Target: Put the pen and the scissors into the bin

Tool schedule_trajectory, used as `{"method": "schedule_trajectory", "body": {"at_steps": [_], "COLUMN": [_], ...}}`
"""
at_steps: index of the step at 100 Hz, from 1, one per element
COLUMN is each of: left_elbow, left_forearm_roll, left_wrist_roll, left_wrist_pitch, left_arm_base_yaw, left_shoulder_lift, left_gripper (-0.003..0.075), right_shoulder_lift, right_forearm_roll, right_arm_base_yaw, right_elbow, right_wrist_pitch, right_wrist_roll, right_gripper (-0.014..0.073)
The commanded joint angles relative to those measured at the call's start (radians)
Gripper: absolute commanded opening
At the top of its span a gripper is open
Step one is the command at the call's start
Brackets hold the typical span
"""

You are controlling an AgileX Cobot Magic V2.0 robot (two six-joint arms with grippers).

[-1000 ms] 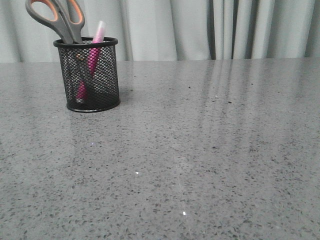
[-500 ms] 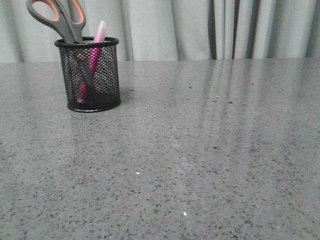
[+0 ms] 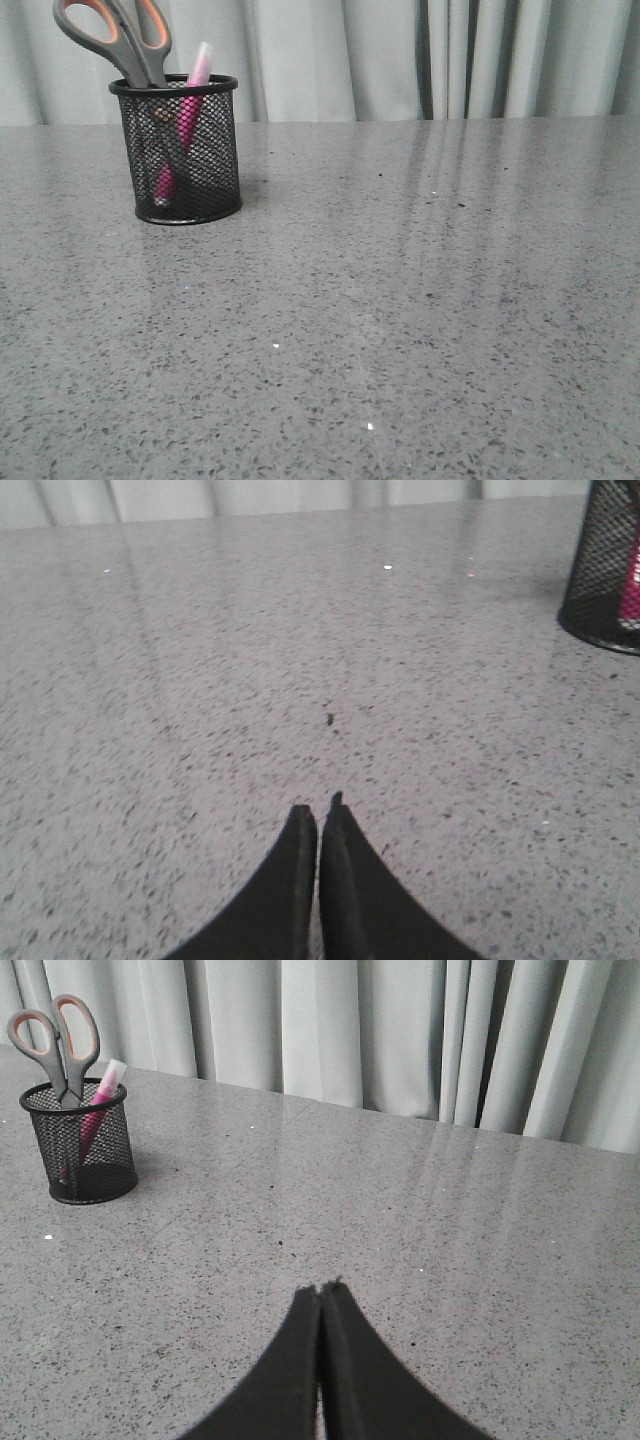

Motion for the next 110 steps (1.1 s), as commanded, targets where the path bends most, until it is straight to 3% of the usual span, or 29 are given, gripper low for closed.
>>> {"method": "schedule_trajectory", "body": {"at_steps": [1, 22, 110], "left_elbow": [0.045, 0.045, 0.045], "left_forearm_roll": [-0.033, -0.122, -0.122], "left_wrist_roll": [-0.021, -0.021, -0.021], "left_wrist_pitch": [-0.013, 0.04, 0.04], "left_arm_base_yaw": [0.017, 0.05, 0.051], "left_shoulder_lift": [-0.03, -0.088, -0.088], "left_gripper": [-0.0019, -0.0019, -0.0019], "right_shoulder_lift": [0.027, 0.027, 0.025], "right_forearm_roll": [-0.024, -0.024, -0.054], "right_arm_base_yaw": [-0.006, -0.006, -0.006], "right_elbow": [-0.021, -0.021, 0.02], "right_wrist_pitch": [-0.074, -0.074, -0.051], "right_wrist_roll": [-0.009, -0.009, -0.004], "right_gripper": [-0.0061, -0.0061, -0.0061]}}
